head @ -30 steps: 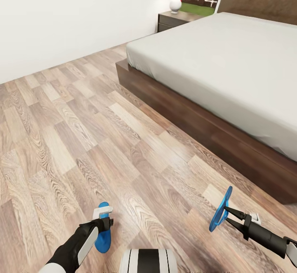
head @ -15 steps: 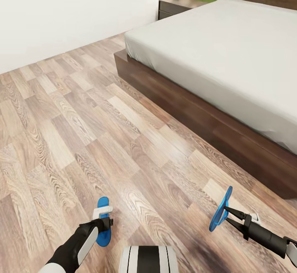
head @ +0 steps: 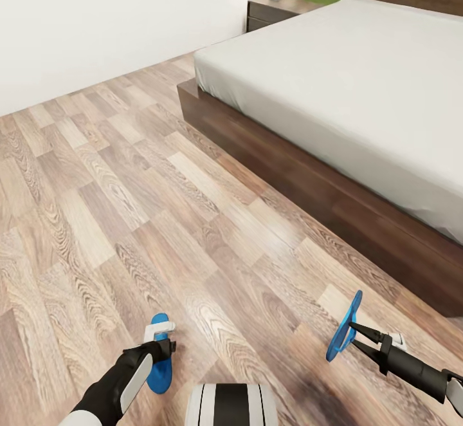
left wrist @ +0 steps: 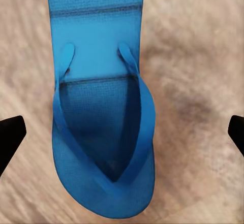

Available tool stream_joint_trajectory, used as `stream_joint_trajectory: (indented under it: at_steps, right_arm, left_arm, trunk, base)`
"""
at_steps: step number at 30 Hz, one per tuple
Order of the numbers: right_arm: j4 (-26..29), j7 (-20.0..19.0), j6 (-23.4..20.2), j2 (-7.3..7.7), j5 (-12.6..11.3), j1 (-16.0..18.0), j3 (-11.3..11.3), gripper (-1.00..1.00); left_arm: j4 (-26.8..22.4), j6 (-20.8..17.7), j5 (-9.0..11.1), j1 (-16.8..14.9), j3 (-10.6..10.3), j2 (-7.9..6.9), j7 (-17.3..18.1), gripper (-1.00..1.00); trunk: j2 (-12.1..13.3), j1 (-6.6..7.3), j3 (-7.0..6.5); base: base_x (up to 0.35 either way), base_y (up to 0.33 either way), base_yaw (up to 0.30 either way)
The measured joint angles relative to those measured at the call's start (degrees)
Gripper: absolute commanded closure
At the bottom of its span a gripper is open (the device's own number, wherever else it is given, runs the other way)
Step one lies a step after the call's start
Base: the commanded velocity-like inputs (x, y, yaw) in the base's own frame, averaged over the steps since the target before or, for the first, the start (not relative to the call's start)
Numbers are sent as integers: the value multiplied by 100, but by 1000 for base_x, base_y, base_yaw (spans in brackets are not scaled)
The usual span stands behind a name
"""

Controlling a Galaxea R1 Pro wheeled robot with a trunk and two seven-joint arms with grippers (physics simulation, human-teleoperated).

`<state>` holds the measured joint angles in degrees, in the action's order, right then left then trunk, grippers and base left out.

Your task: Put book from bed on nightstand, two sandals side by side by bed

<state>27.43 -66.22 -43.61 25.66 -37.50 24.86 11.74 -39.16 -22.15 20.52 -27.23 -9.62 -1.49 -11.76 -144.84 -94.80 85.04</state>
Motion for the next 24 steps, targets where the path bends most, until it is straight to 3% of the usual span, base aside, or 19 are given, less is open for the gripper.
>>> stream_joint_trajectory:
  at_steps: [14,21,24]
  right_arm:
    - [0,-1,1,0,0,0,0,100]
    - [-1,0,5,0,5,0,-2,100]
    - [0,-1,2,0,-1,0,0,100]
  left_arm:
    - [-2,0,3,0,0,0,0,-100]
    - [-2,0,1,0,0,0,0,-100]
    - [-2,0,1,0,0,0,0,-100]
  trunk:
    - [0,0,0]
    - [-9,-19,154]
    - [-9,-18,155]
  base:
    - [48,9,0]
    - [0,0,0]
    - [0,0,0]
